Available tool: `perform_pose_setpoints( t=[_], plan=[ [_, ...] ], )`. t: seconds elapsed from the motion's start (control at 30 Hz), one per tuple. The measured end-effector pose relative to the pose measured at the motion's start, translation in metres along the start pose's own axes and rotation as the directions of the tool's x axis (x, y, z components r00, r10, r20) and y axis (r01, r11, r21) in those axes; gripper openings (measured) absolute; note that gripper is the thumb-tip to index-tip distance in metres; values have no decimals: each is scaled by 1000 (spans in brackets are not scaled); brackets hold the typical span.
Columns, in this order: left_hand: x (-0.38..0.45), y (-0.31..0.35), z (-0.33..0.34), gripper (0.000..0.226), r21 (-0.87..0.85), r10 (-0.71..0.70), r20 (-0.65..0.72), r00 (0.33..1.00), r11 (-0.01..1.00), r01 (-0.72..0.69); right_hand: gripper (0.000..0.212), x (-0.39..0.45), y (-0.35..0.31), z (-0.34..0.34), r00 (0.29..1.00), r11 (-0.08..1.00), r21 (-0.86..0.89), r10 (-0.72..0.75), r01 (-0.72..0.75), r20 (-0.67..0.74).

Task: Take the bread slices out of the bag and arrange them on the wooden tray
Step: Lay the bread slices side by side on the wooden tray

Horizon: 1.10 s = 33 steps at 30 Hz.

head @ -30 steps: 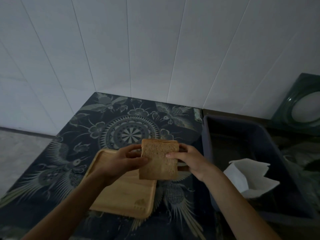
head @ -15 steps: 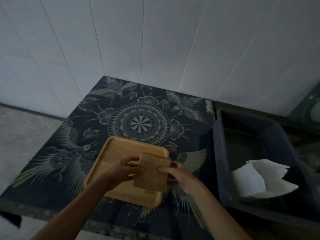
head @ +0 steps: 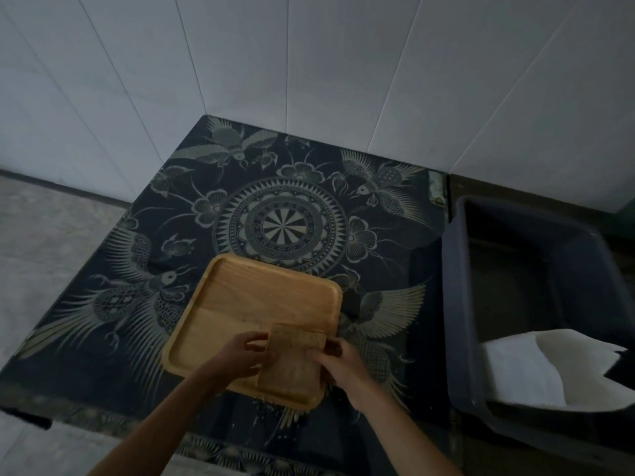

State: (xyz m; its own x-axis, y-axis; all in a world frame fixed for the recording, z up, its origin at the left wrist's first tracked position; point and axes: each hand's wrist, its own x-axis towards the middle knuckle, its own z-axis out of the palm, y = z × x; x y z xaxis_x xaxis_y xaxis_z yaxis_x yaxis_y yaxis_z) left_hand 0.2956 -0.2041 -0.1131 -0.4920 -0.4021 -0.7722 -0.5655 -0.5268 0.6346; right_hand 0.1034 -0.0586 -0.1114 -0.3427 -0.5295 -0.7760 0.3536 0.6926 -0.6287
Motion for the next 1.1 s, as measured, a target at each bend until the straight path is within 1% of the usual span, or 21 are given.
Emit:
perform_pose_setpoints(
  t=[0.07, 0.2, 0.33, 0.43, 0.5, 0.6, 0.67, 0.73, 0.8, 0.93, 1.1],
  plan=[
    [3, -3, 1, 45, -4, -1, -25, 1000, 1000, 1, 51, 1, 4, 0, 1000, 1000, -1, -14, 14, 0],
    [2, -1, 0, 47, 40, 22, -44, 999, 999, -20, 49, 0, 11, 1, 999, 996, -69, -52, 52, 2],
    [-4, 0, 7, 46, 113, 72, -68, 995, 991, -64, 33, -6, 13, -2, 997, 993, -98, -70, 71, 19],
    [-9, 1, 11, 44, 169, 111, -89, 990, 981, -94, 27, -15, 10, -2, 994, 984, -144, -99, 103, 39],
    [-10, 1, 13, 43, 231, 144, -126, 981, 966, -113, 27, -19, 8, -3, 992, 981, -150, -115, 121, 48],
    [-12, -3, 18, 43, 251, 157, -170, 973, 962, -111, 37, -23, 2, -4, 988, 981, -129, -138, 146, 65],
    [-15, -5, 22, 42, 255, 148, -196, 969, 962, -95, 36, -24, 0, -4, 987, 983, -113, -139, 148, 79],
    [-17, -7, 25, 40, 298, 159, -222, 962, 951, -88, 35, -25, -1, -3, 987, 985, -98, -135, 143, 82],
    [-20, -7, 27, 37, 317, 173, -256, 951, 944, -87, 38, -26, -1, -2, 987, 981, -121, -144, 151, 68],
    [-25, -7, 27, 33, 270, 155, -317, 936, 960, -67, 41, -27, 0, 1, 980, 959, -210, -197, 192, -4],
    [-23, -8, 20, 21, 134, 96, -297, 950, 989, -58, 41, -31, -2, 13, 973, 954, -225, -219, 198, -71]
  ],
)
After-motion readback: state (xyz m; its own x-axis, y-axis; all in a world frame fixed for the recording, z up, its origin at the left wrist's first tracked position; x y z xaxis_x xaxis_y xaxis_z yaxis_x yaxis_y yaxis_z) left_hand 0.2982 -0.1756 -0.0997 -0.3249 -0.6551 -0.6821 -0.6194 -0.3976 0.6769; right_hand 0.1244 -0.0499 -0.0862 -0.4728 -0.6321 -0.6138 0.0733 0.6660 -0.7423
